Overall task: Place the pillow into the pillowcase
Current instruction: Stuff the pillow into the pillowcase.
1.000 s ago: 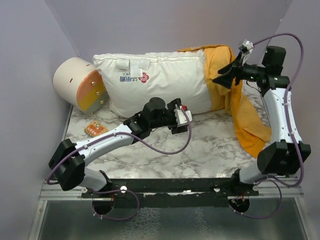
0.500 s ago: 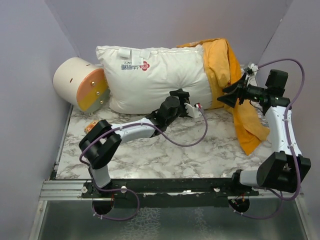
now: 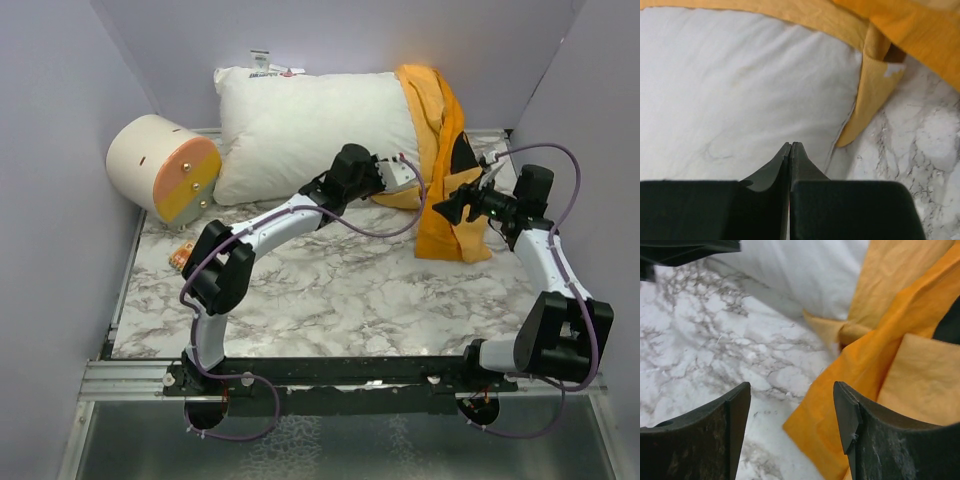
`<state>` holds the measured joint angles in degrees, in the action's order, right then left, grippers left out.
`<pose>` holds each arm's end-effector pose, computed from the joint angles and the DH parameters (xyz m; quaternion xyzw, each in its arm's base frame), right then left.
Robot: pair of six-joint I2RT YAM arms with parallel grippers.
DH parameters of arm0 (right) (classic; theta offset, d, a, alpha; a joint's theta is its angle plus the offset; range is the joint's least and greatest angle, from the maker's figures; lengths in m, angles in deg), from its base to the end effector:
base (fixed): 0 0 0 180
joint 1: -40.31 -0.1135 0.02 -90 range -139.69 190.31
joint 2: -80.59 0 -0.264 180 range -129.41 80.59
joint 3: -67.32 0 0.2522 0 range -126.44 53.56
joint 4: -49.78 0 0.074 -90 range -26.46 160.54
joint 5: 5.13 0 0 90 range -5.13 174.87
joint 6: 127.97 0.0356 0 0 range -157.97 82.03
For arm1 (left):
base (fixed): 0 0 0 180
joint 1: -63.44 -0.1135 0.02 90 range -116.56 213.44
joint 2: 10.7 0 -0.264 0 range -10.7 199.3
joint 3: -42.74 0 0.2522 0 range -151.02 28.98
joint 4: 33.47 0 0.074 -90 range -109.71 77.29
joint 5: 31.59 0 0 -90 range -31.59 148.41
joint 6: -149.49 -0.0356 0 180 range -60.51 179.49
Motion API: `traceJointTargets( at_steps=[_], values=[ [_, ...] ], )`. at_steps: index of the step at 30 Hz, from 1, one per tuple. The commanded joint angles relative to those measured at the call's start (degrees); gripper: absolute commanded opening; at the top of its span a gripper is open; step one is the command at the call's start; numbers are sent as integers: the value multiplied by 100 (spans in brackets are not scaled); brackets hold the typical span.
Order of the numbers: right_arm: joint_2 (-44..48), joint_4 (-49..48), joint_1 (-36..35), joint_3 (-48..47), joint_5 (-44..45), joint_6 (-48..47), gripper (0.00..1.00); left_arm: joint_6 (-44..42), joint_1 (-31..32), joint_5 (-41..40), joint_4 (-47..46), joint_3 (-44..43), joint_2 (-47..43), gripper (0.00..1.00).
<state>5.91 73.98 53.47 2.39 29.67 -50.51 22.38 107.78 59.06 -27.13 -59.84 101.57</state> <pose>0.2764 -0.0346 0.2727 -0.2134 0.7835 0.3061 0.4969 0.3387 -0.3316 0.2851 0.5237 0.6031 -0.0425 0.6001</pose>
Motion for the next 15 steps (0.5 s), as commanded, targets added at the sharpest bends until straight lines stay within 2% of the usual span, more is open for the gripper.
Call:
traceJointTargets(
  at_steps=[1, 5, 8, 10, 12, 15],
  values=[
    [-499, -1076, -381, -539, 991, 404, 66, 1188, -269, 1629, 998, -772, 11, 0],
    [-840, -1192, -630, -949, 1354, 719, 65, 1807, -387, 1953, 1361, -1081, -21, 1],
    [-1058, -1003, -656, -1250, 1815, 790, 64, 2815, -649, 2198, 1706, -1220, -144, 24],
    [-1125, -629, -653, -1403, 2348, 557, 64, 3834, -989, 2823, 1792, -1064, -269, 31],
    [-1101, -456, -649, -1273, 2907, 406, 65, 4788, -1309, 3458, 1306, -409, -546, 40],
    [-1128, -613, -649, -858, 3123, 271, 65, 5136, -1397, 3317, 470, 1110, -1192, 42]
  ],
)
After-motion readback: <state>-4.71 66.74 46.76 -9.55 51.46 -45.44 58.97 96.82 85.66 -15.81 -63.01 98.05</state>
